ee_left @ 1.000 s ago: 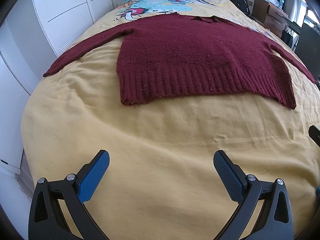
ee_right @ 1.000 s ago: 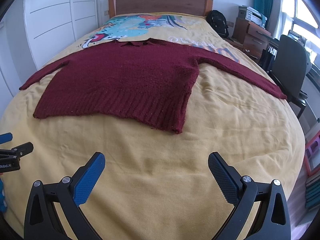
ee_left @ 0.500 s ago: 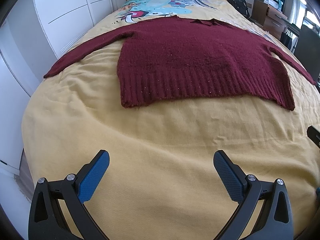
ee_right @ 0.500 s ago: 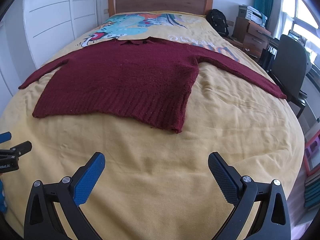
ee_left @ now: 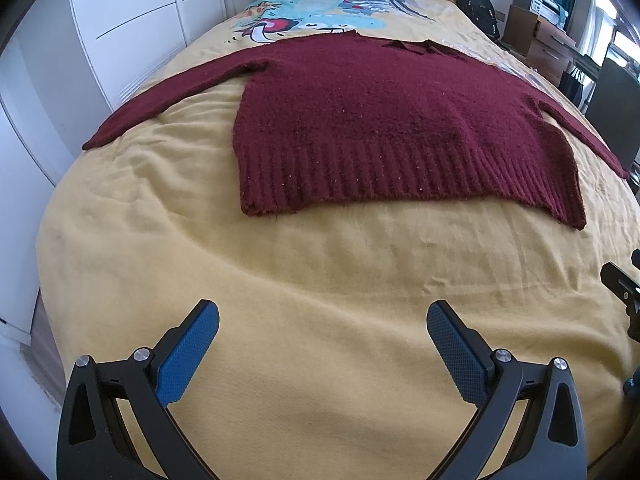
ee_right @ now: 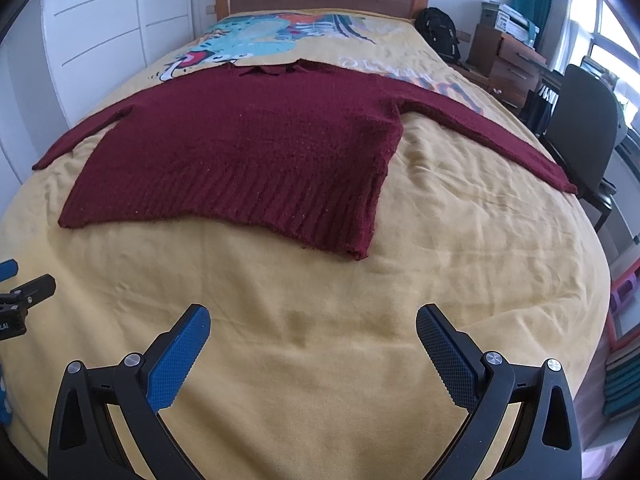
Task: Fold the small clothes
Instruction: 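Move the right tool to the red sweater's sleeve cuff and close on it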
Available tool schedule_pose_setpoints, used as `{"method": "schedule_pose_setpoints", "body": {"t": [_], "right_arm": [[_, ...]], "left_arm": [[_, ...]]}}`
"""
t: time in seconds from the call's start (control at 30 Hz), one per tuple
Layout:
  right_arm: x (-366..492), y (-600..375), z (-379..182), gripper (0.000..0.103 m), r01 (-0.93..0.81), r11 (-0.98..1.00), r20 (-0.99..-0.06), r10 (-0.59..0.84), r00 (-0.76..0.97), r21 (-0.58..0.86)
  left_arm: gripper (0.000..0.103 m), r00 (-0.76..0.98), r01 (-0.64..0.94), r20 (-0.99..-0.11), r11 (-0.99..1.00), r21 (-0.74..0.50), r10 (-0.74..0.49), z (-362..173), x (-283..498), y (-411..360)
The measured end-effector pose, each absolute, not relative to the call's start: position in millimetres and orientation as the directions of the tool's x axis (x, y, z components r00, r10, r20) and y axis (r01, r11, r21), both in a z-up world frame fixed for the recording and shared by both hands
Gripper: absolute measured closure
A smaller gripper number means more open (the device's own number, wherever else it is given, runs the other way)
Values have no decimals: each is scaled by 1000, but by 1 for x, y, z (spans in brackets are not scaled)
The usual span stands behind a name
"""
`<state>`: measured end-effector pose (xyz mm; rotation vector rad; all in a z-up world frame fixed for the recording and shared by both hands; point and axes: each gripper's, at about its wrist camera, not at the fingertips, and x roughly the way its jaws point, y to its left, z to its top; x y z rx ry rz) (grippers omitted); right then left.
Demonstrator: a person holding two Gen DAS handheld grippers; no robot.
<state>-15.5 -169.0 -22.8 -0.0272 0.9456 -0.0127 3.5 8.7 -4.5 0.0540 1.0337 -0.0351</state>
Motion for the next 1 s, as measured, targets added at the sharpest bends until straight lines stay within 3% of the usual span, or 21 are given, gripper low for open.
{"method": "schedule_pose_setpoints", "body": {"t": [0.47,1.0], "right_arm": [[7,-216,-9,0,103,989,-823,25,567,102],[86,-417,-18,0,447,879,-806,-139,575,167]], "left_arm": [[1,564,74,-825,997,39,-9,26,19,3],[1,549,-2,-836,1000,3,4,52,94,2]]}}
